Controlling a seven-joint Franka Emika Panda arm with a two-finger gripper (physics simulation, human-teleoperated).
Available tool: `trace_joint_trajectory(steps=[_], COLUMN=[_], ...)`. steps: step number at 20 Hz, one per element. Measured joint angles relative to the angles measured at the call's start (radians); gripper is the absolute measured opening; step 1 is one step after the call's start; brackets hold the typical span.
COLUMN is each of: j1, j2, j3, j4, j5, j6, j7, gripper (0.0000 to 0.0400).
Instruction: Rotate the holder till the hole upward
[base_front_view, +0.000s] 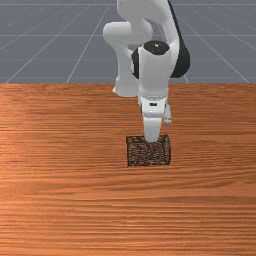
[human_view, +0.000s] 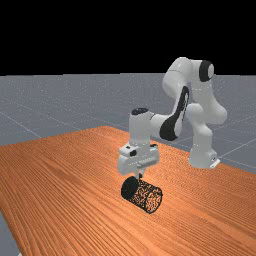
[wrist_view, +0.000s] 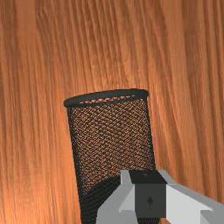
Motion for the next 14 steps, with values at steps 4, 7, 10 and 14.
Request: trace_joint_trajectory(steps=[4, 7, 10, 14], j1=[0.047, 0.084, 0.121, 0.172], j2=[0.014, 0.029, 0.047, 0.08], j3=[0.008, 0.015, 0.019, 0.032], j4=[0.022, 0.047, 0.078, 0.132], j5=[-0.005, -0.01, -0.014, -0.024], j6=[-0.008, -0.017, -0.029, -0.05], j7=[0.081, 0.136, 0.205, 0.261], gripper=[0.0, 0.0, 0.0, 0.0])
